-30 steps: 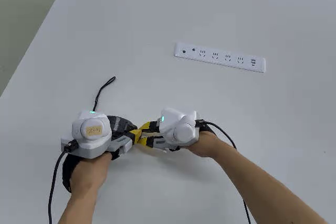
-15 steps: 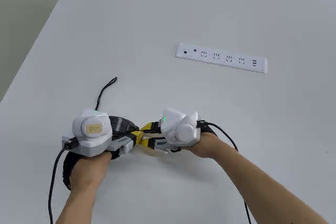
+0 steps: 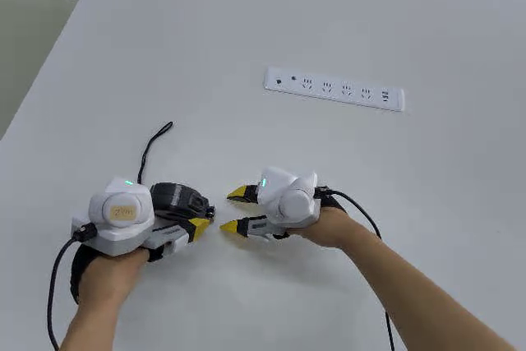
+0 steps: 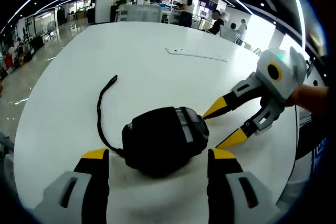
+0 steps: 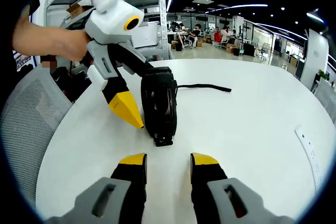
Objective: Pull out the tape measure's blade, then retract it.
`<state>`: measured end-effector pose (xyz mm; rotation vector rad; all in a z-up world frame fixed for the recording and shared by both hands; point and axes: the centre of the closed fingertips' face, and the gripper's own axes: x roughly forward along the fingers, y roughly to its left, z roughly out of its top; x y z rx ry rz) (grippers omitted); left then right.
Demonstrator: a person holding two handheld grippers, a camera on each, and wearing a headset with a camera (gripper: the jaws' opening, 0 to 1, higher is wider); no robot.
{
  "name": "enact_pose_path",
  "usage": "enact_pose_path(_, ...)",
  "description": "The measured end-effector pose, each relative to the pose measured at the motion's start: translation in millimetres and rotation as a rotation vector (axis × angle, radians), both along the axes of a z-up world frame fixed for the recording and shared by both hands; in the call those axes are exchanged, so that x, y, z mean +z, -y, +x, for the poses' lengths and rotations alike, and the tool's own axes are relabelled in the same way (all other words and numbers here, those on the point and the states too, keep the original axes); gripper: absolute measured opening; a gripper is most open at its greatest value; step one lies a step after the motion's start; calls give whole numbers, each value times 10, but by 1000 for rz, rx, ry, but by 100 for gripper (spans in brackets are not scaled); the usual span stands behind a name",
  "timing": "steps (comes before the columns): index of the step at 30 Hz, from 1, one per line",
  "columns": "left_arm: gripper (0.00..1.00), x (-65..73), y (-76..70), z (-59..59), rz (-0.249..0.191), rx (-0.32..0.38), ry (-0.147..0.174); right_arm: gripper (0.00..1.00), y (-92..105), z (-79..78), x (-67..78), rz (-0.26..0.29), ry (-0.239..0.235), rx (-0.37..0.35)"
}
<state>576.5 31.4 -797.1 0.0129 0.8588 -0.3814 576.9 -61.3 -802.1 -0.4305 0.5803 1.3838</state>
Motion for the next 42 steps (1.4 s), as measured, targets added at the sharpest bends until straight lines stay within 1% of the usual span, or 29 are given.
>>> enact_pose_path(2, 76, 31, -17, -18, 4, -8, 3, 35, 54, 13, 14, -5, 2, -19)
enact_pose_path(6, 76, 85, -32, -73, 16, -57, 10, 38, 181, 11, 97, 3, 0, -60)
enact_pose_path(9, 77, 111, -48, -98, 12, -75, 14, 42, 268, -13, 135, -2, 1, -81)
enact_pose_path(14, 80, 155, -91, -135, 39, -122, 19, 47, 434, -43, 207, 2, -1, -129)
enact_pose_path(18, 81, 200, -110, -153, 39, -158, 27, 49, 585, -58, 305, 20, -1, -184)
enact_pose_path(21, 83, 211, -101, -184, 30, -184, 16, 52, 708, -81, 358, 16, 6, -215)
enact_pose_path(24, 85, 227, -97, -209, 31, -209, 12, 56, 828, -119, 408, 14, -5, -252)
enact_pose_path(27, 86, 258, -102, -236, 37, -234, 12, 58, 952, -170, 449, 6, -3, -276)
enact_pose_path(29, 87, 291, -112, -245, 39, -243, 18, 59, 1045, -203, 474, 3, -2, -298)
enact_pose_path(33, 90, 373, -118, -248, 19, -251, 33, 60, 1212, -272, 546, 3, 3, -345)
enact_pose_path(37, 93, 404, -136, -276, 31, -280, 38, 62, 1343, -332, 605, 10, 2, -387)
enact_pose_path(40, 94, 453, -152, -302, 41, -296, 43, 64, 1444, -397, 637, 8, -2, -411)
enact_pose_path(42, 95, 475, -149, -318, 49, -322, 55, 66, 1498, -423, 650, 8, -3, -422)
